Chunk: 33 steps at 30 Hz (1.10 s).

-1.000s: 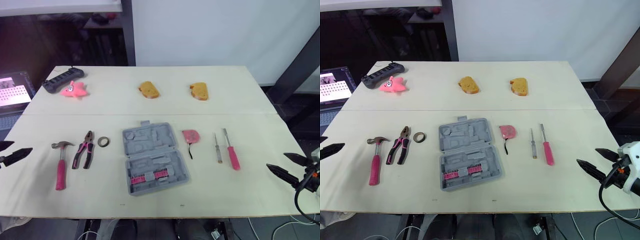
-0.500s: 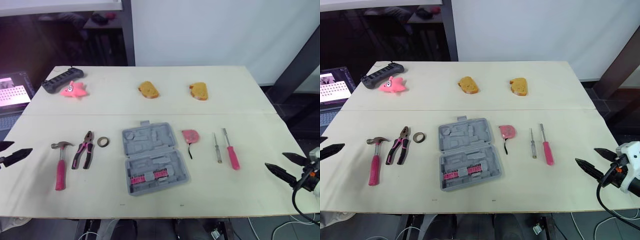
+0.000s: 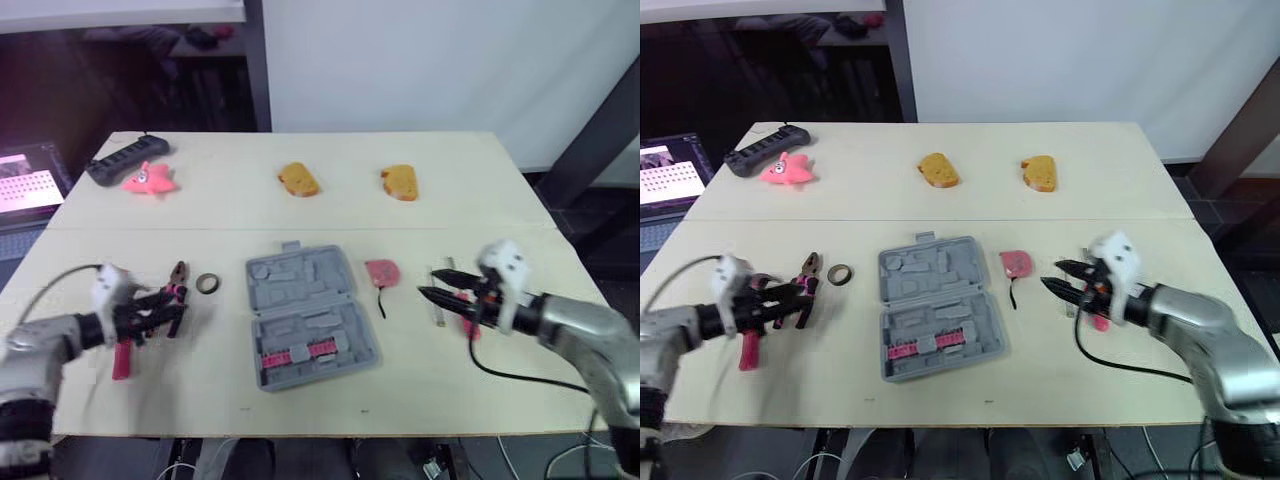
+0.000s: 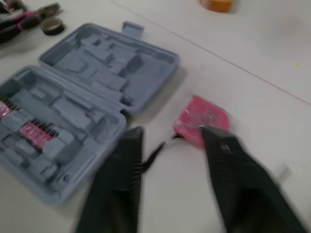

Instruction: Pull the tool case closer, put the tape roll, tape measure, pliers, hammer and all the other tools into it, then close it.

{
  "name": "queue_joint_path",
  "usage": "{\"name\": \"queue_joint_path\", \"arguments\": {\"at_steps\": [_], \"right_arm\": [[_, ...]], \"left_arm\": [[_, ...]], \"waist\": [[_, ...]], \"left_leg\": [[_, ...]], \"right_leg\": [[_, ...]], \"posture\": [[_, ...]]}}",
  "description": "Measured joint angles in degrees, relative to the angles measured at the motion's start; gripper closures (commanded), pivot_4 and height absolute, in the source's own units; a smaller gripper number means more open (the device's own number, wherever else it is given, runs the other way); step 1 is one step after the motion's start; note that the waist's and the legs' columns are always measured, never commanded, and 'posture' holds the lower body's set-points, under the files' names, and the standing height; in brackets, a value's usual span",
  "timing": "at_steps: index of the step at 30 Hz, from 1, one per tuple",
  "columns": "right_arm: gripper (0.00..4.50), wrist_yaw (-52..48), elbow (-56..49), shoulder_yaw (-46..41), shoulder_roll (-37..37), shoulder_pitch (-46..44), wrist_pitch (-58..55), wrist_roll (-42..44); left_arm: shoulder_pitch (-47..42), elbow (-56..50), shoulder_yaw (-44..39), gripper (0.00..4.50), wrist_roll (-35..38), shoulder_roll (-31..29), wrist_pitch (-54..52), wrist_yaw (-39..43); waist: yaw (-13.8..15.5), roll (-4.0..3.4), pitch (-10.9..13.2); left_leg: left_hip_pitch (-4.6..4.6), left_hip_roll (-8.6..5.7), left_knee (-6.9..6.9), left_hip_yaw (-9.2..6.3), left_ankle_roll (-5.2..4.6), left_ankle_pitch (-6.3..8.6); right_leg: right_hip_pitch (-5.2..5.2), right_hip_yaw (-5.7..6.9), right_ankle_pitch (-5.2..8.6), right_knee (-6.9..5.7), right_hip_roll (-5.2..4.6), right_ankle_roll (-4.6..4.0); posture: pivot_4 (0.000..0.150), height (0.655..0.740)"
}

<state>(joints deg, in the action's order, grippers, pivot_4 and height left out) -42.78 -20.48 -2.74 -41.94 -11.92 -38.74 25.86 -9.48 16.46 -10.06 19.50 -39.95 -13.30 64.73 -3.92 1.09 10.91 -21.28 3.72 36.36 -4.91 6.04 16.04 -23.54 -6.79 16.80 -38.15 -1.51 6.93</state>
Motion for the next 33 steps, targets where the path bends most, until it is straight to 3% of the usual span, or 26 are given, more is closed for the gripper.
{"name": "queue_joint_path", "arguments": {"at_steps": [1, 2, 9, 22, 27, 33], "right_arm": [[4.31, 0.35, 0.50, 2.99, 1.04, -1.79, -0.08, -1.25], [4.42, 0.50, 1.53, 6.52, 1.74, -3.69, 0.06, -3.01], [4.42, 1.51, 14.08, 20.62, 3.70, -11.23, 1.43, -15.86], [4.42, 1.39, 24.35, 27.24, 10.08, -17.37, 2.85, -26.38], [4.42, -0.20, 21.65, 28.31, 11.02, -17.08, -0.04, -27.66], [4.42, -3.92, 8.33, 30.19, 7.99, -11.43, -9.71, -26.94]], "left_arm": [[0.08, -2.06, 1.52, 4.46, -0.30, 1.61, -0.42, -1.13], [0.19, -3.53, 2.91, 4.49, -0.73, 3.04, -1.05, -2.60], [1.31, -4.68, 8.08, 4.49, -6.57, 6.71, -0.83, -10.60], [-0.38, -6.43, 13.64, 4.49, -11.51, 9.80, 0.26, -14.39], [-0.99, -6.37, 14.45, 4.49, -11.54, 10.19, -0.21, -13.32], [-1.18, -5.50, 14.90, 4.49, -11.38, 8.19, 0.42, -10.73]], "waist": [[0.03, 0.00, 0.00], [0.04, 0.01, 0.00], [0.14, -0.01, 0.00], [1.41, -0.46, -0.33], [1.39, -0.55, -0.41], [1.23, -0.62, -0.53]], "left_leg": [[-0.01, 0.00, 0.01, -0.03, 0.00, 0.00], [0.00, 0.00, 0.03, -0.05, 0.00, 0.00], [-0.07, -0.03, 0.15, -0.05, -0.05, 0.03], [0.10, -0.05, 0.23, -0.07, -0.06, 0.03], [0.10, -0.04, 0.23, -0.12, -0.10, 0.06], [0.11, -0.04, 0.22, -0.15, -0.26, 0.14]], "right_leg": [[0.00, 0.02, 0.00, -0.01, 0.02, 0.00], [0.01, 0.04, 0.00, -0.01, 0.02, 0.00], [0.01, 0.06, -0.01, 0.02, -0.03, 0.00], [0.26, 0.09, -0.01, 0.04, -0.03, 0.00], [0.26, 0.12, -0.01, 0.04, -0.02, 0.00], [0.26, 0.14, 0.01, 0.06, 0.01, -0.01]], "posture": [[0.150, 0.7400], [0.150, 0.7400], [0.150, 0.7400], [0.150, 0.7400], [0.150, 0.7400], [0.150, 0.7400]]}}
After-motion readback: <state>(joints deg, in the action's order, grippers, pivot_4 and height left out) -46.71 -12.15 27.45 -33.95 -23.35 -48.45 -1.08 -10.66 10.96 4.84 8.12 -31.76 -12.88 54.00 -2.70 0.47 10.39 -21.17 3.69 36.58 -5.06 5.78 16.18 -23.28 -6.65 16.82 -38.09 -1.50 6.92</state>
